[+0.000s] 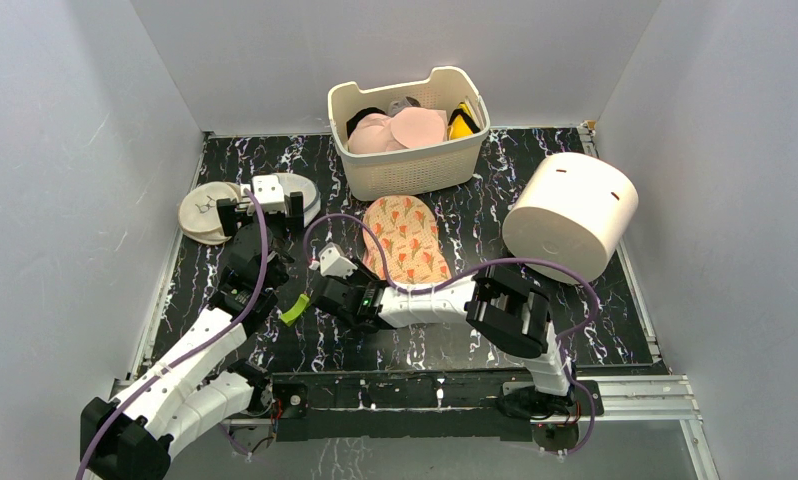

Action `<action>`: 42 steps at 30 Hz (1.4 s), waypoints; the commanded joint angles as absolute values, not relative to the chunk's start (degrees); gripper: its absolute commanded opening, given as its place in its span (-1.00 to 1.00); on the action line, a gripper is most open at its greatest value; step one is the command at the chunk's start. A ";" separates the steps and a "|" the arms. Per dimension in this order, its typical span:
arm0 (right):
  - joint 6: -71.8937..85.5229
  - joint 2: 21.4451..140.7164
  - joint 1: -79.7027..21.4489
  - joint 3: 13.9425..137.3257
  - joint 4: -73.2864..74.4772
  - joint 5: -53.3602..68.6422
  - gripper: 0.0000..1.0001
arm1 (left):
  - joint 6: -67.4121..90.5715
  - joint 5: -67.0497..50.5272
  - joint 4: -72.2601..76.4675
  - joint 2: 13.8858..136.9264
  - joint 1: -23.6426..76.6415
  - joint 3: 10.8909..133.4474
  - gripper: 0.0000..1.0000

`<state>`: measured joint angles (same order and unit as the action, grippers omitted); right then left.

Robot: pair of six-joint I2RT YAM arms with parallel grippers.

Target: Unzip the laundry bag and remove the bra

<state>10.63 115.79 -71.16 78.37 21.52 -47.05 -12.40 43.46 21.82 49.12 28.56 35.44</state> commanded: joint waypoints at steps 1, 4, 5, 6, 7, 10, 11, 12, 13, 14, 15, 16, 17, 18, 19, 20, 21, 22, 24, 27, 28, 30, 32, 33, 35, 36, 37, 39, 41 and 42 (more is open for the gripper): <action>11.17 116.82 -71.35 81.56 20.76 -50.16 -0.55 | -12.04 43.16 23.12 47.88 28.12 35.15 0.97; 11.30 116.13 -71.37 81.19 20.32 -49.67 -0.84 | -11.94 43.08 23.03 47.89 28.17 35.14 0.97; 11.45 115.54 -71.37 80.96 20.12 -49.62 -0.92 | -11.82 42.99 23.05 47.90 28.12 35.12 0.97; 11.51 114.78 -71.37 80.50 19.63 -49.58 -0.98 | -11.76 42.99 23.03 47.85 28.15 35.11 0.97; 11.51 114.11 -71.37 79.99 18.81 -49.57 -1.00 | -11.74 42.97 22.95 47.84 28.12 35.15 0.97; 12.75 111.26 -71.37 78.55 17.33 -48.59 -1.00 | -11.68 42.87 22.86 47.90 28.12 35.15 0.97; 13.56 109.75 -71.31 77.75 16.43 -47.92 -1.00 | -11.66 42.89 22.85 47.83 28.08 35.13 0.97; 14.15 107.74 -71.28 76.33 15.03 -46.90 -1.00 | -11.64 42.91 22.85 47.78 28.12 35.10 0.97; 14.74 105.37 -71.16 74.85 13.11 -45.58 -1.00 | -11.67 43.00 22.87 47.79 28.12 35.08 0.97; 15.47 102.86 -71.00 72.98 11.44 -44.44 -1.00 | -11.64 42.98 22.85 47.72 28.12 34.99 0.97; 16.76 100.65 -70.57 71.01 9.80 -43.23 -1.00 | -11.69 42.99 22.85 47.65 28.12 35.06 0.97; 18.59 97.27 -69.80 69.16 8.31 -41.45 -1.00 | -11.61 42.94 22.85 47.59 28.12 34.99 0.97; 20.86 94.55 -68.35 66.78 7.03 -39.25 -1.00 | -11.49 42.90 22.85 47.52 28.12 34.98 0.97; 24.16 91.40 -66.20 63.93 5.37 -36.12 -1.00 | -11.36 42.81 22.74 47.55 28.11 35.06 0.97; 27.66 88.10 -63.32 60.62 3.31 -31.88 -1.00 | -11.19 42.68 22.57 47.50 28.10 35.05 0.97; 31.79 84.82 -59.63 56.46 0.70 -27.23 -1.00 | -11.04 42.50 22.39 47.43 28.10 35.09 0.97; 35.31 81.57 -55.94 52.40 -2.56 -23.09 -1.00 | -10.85 42.41 22.21 47.42 28.12 35.20 0.97; 38.26 78.62 -52.12 47.14 -5.12 -21.06 -1.00 | -10.75 42.22 22.04 47.35 28.09 35.23 0.97; 41.38 72.93 -48.33 42.28 -6.99 -21.29 -1.00 | -10.44 41.70 21.78 47.48 28.11 35.24 0.97; 40.40 69.09 -46.42 40.10 -2.59 -29.82 -1.00 | -9.77 40.83 20.93 48.19 28.12 35.59 0.97; 39.96 68.56 -46.03 39.70 0.12 -33.39 -1.00 | -9.47 40.37 20.45 48.49 28.12 35.88 0.97; 38.32 68.22 -44.84 38.65 2.56 -39.34 -1.00 | -8.86 39.06 19.61 49.20 28.08 36.40 0.97; 36.51 68.44 -43.33 37.40 3.60 -42.04 -1.00 | -8.48 37.65 18.87 49.78 28.08 36.77 0.97; 35.96 68.62 -42.38 36.96 4.24 -42.99 -1.00 | -8.29 37.11 18.48 50.05 28.12 36.91 0.97; 34.33 68.58 -40.92 36.39 4.78 -44.44 -1.00 | -7.95 36.33 18.18 50.47 28.12 36.93 0.97; 32.75 68.61 -40.32 36.24 4.53 -45.37 -1.00 | -7.83 35.97 18.00 50.73 28.11 37.04 0.97; 31.48 68.70 -39.69 36.34 4.80 -46.29 -1.00 | -7.75 35.84 17.80 50.86 28.12 37.17 0.97; 28.79 69.07 -37.94 36.85 5.35 -47.06 -1.00 | -7.52 35.56 17.58 51.27 28.08 37.31 0.97; 26.85 69.42 -35.94 36.97 5.62 -46.92 -1.00 | -7.40 35.16 17.29 51.48 28.17 37.48 0.97; 26.10 69.32 -35.28 36.70 5.44 -46.57 -1.00 | -7.36 34.95 17.23 51.53 28.13 37.51 0.97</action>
